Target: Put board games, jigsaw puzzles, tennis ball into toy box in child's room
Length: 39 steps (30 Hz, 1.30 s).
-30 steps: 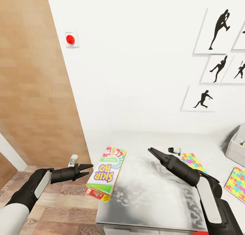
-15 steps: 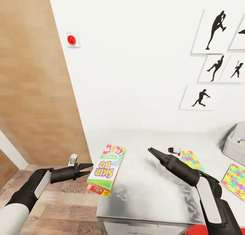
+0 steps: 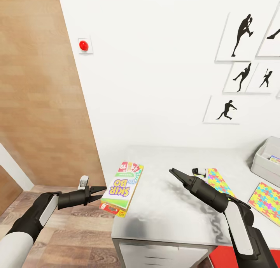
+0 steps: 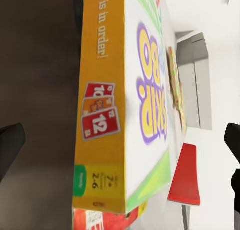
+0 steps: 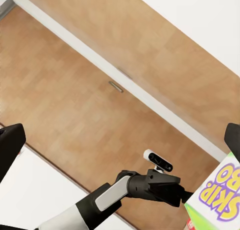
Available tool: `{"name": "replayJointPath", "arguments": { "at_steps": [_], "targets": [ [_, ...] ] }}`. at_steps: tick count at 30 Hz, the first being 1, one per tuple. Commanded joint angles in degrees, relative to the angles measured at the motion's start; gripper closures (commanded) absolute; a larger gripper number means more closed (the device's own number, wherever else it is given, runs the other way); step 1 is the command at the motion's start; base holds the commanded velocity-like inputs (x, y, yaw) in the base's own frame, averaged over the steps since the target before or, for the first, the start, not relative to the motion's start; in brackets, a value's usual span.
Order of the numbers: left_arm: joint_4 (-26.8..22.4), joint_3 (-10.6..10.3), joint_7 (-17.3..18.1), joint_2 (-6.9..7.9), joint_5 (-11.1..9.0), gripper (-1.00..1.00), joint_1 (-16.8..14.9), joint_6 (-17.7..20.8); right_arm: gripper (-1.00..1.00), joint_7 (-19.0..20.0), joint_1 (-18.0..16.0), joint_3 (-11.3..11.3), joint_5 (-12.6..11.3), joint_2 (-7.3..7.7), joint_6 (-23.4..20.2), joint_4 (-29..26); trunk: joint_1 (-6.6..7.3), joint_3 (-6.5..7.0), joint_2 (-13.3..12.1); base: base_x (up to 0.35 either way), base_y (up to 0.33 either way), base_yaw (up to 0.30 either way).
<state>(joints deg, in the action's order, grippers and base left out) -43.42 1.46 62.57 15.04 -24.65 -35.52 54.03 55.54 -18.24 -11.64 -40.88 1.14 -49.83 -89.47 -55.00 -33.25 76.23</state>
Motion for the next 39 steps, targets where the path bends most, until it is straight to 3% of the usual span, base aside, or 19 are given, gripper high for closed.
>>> {"name": "replayJointPath", "arguments": {
  "at_steps": [1, 39],
  "targets": [
    [0.0, 0.0, 0.1, 0.00, -0.1, -1.00, 0.0, 0.3, -1.00, 0.1, 0.0, 0.0, -0.1, 0.00, -0.3, 0.0, 0.00, -0.05, 0.0, -0.010, 0.000, 0.000],
    [0.0, 0.0, 0.1, -0.01, -0.1, -1.00, 0.0, 0.3, -1.00, 0.1, 0.0, -0.4, -0.1, 0.01, -0.3, 0.0, 0.00, -0.05, 0.0, -0.004, -0.028, 0.000]
  ]
}}
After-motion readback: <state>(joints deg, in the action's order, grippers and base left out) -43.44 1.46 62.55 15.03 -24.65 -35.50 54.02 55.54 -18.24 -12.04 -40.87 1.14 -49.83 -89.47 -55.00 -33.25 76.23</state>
